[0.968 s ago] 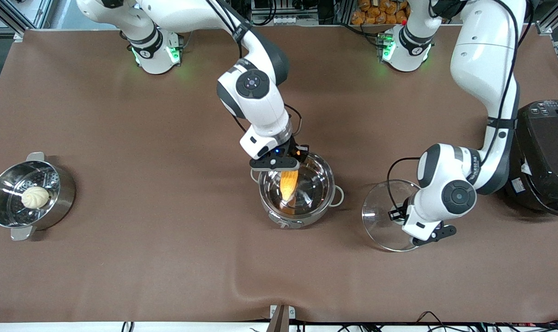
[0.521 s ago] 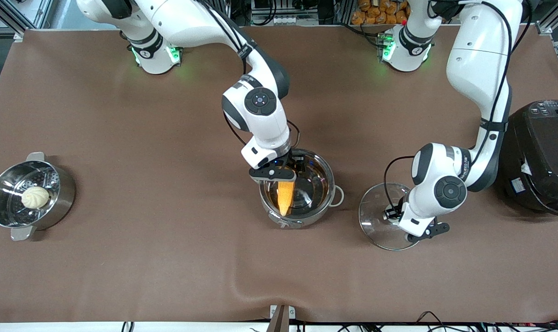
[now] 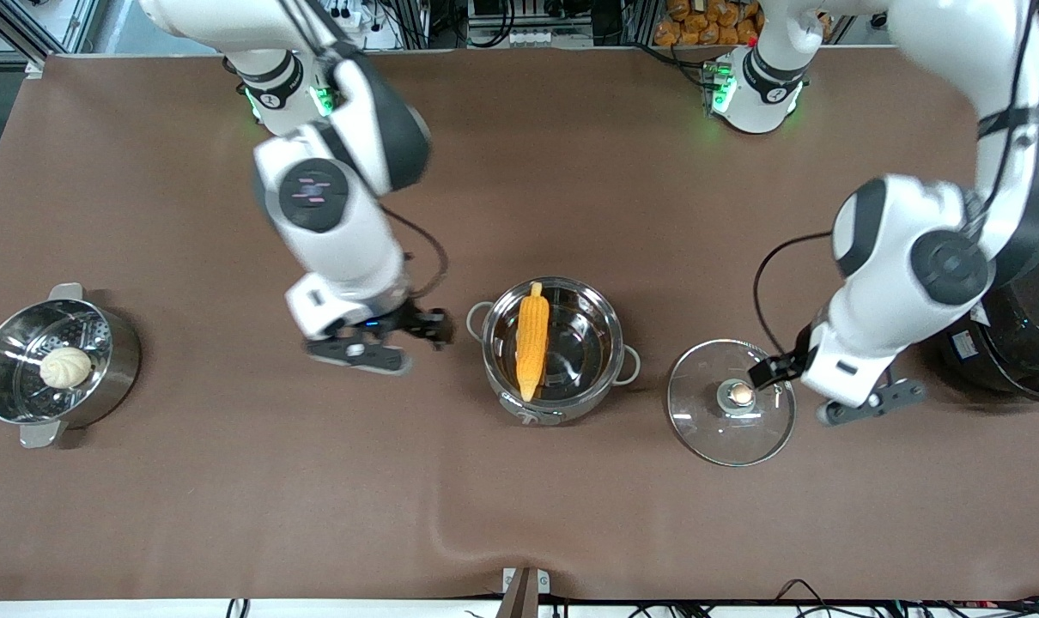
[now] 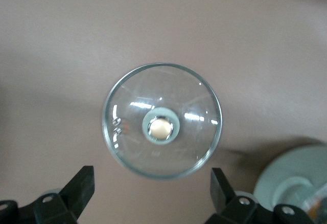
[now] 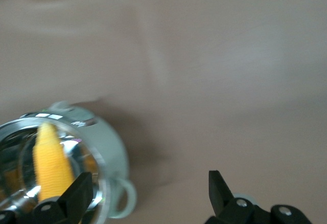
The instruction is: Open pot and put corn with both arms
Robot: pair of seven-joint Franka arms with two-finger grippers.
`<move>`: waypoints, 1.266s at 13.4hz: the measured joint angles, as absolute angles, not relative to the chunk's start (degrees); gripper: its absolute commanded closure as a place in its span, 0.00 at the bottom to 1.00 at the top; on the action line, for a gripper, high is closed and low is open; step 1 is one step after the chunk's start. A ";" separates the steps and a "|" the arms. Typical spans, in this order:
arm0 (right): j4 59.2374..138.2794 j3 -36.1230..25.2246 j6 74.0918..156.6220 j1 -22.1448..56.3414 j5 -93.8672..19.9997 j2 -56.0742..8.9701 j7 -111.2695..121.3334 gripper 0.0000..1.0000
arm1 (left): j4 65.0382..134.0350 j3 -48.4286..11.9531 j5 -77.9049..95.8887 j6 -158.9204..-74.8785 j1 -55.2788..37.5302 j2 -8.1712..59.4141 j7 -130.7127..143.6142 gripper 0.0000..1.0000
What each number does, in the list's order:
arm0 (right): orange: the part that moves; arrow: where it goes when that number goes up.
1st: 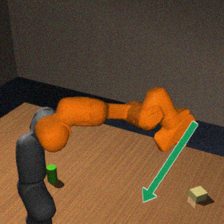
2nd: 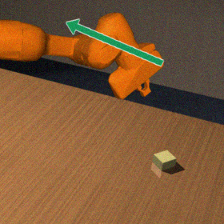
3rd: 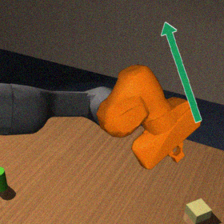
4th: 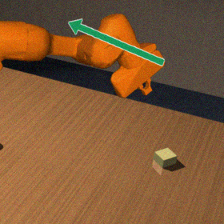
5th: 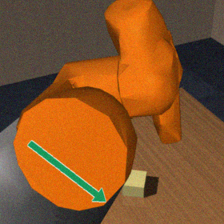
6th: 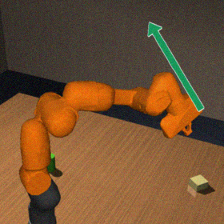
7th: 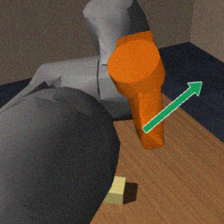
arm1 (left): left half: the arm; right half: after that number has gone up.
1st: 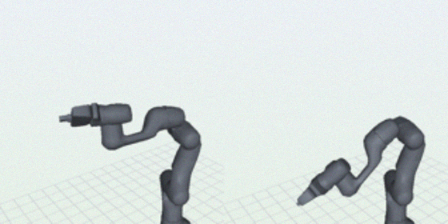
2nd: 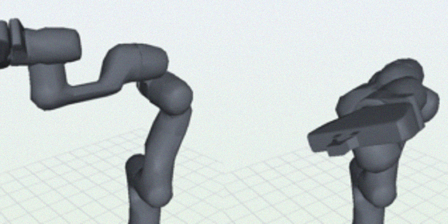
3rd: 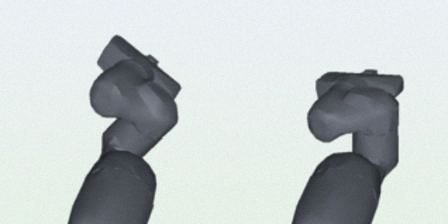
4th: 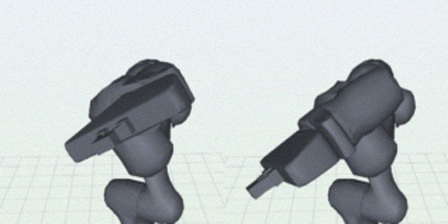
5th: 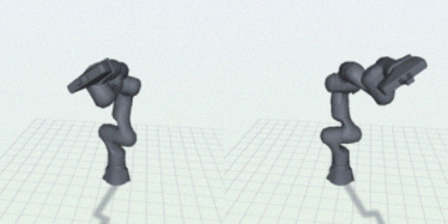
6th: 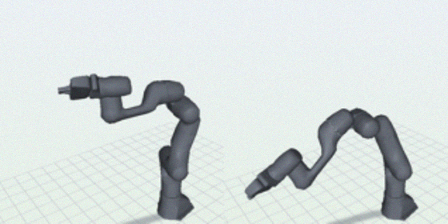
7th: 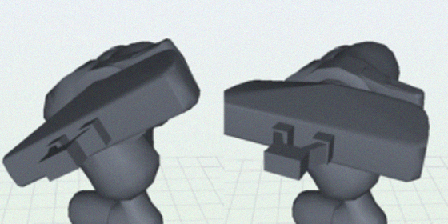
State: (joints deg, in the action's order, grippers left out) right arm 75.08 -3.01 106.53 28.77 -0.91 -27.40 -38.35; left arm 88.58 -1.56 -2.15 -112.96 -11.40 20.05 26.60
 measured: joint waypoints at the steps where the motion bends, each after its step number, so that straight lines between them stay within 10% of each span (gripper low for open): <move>1: 75.10 -3.01 103.96 25.72 -0.95 -26.07 -34.06 0.00 | 88.59 -1.59 -2.15 -109.97 -11.41 16.95 25.81 0.00; 8: 75.50 -3.20 89.39 6.59 -0.74 -17.61 -10.55 0.00 | 89.13 -3.42 -2.14 -92.91 -12.04 -0.03 16.70 0.00; 17: 91.94 -3.07 93.03 -0.56 0.93 -0.56 -0.84 0.00 | 87.58 -3.83 -2.15 -87.75 -5.92 -1.75 0.08 0.00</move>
State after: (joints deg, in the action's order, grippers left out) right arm 91.94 -3.07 93.03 -0.56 0.93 -0.56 -0.84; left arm 87.58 -3.83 -2.15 -87.75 -5.92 -1.75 0.08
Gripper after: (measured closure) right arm 0.000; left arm 0.000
